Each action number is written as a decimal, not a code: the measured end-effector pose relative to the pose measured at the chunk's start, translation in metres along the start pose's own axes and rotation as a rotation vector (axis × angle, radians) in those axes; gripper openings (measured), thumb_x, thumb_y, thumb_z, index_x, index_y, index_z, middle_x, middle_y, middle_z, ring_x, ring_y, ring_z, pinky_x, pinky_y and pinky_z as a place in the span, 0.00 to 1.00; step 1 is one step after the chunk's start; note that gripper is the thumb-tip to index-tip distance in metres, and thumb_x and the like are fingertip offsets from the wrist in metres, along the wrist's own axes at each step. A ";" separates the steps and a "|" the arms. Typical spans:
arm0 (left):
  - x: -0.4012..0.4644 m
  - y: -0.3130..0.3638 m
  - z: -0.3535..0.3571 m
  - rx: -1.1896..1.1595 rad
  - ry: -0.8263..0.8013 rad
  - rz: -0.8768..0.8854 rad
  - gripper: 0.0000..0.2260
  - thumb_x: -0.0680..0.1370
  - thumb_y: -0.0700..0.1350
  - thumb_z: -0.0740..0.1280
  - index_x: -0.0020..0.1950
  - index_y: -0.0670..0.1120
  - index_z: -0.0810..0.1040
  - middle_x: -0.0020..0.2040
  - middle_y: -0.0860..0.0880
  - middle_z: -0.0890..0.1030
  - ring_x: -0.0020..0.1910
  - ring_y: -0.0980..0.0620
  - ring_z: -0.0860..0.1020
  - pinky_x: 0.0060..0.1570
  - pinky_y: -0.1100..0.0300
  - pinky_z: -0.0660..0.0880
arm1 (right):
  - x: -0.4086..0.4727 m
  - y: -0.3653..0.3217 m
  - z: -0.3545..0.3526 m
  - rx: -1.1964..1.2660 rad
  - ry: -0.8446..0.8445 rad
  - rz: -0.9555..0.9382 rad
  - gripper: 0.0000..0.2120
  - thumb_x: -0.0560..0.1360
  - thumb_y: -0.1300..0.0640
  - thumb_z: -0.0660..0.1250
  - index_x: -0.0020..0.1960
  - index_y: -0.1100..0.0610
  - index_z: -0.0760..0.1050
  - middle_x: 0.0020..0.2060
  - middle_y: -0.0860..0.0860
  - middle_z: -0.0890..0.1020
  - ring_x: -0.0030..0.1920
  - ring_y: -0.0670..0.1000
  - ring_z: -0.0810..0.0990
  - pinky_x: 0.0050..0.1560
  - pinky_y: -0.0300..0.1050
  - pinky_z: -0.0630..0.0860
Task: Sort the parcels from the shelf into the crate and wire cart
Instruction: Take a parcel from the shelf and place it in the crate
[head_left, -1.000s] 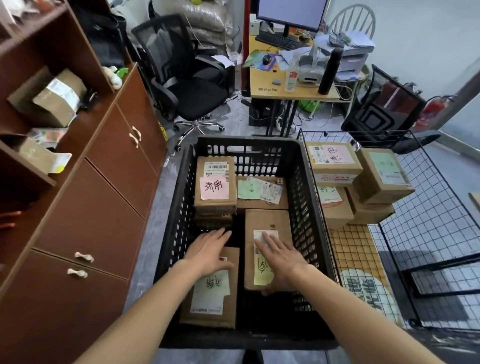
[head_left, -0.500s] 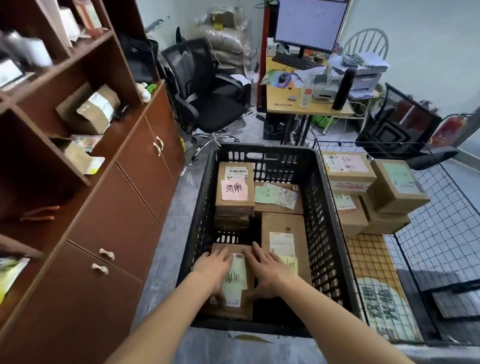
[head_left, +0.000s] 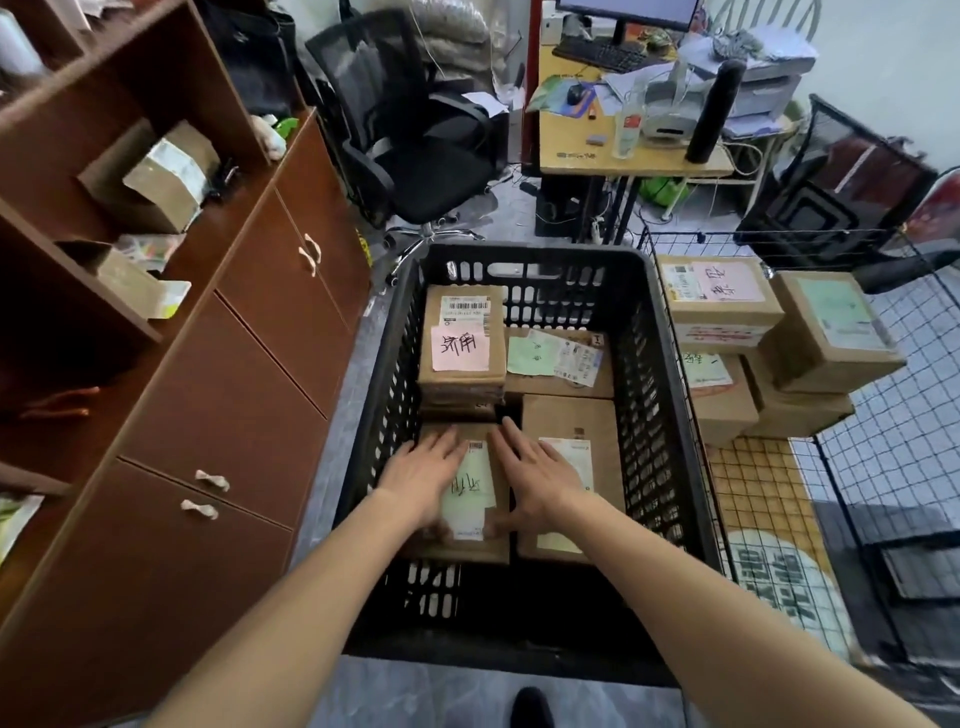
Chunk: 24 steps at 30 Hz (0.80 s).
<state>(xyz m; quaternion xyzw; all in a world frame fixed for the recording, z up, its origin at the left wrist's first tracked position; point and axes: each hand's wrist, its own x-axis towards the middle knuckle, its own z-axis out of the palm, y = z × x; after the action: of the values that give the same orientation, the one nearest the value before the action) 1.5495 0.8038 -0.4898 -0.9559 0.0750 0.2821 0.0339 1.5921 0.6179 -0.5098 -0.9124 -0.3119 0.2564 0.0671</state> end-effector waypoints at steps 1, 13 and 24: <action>0.004 -0.001 -0.004 -0.013 0.019 -0.004 0.58 0.67 0.60 0.80 0.84 0.47 0.45 0.84 0.46 0.46 0.82 0.45 0.51 0.80 0.47 0.53 | 0.002 0.004 -0.002 0.010 0.017 0.007 0.62 0.69 0.33 0.73 0.83 0.53 0.34 0.82 0.52 0.35 0.82 0.54 0.44 0.81 0.52 0.44; -0.016 0.003 0.002 -0.018 -0.081 0.047 0.65 0.64 0.68 0.78 0.83 0.45 0.38 0.82 0.44 0.35 0.82 0.41 0.41 0.80 0.43 0.49 | -0.011 0.008 0.012 -0.069 -0.037 -0.101 0.68 0.63 0.24 0.71 0.82 0.51 0.31 0.79 0.54 0.28 0.81 0.53 0.33 0.81 0.55 0.40; -0.012 0.003 0.006 0.118 -0.031 0.002 0.57 0.71 0.46 0.80 0.83 0.44 0.38 0.83 0.42 0.37 0.82 0.40 0.45 0.79 0.45 0.55 | -0.009 0.007 0.021 -0.023 -0.017 -0.070 0.67 0.64 0.25 0.71 0.81 0.47 0.29 0.78 0.49 0.25 0.81 0.54 0.34 0.81 0.60 0.43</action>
<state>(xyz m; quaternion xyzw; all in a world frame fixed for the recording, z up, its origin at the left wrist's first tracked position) 1.5356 0.8035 -0.4887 -0.9477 0.0917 0.2917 0.0913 1.5791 0.6059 -0.5259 -0.8994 -0.3473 0.2579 0.0627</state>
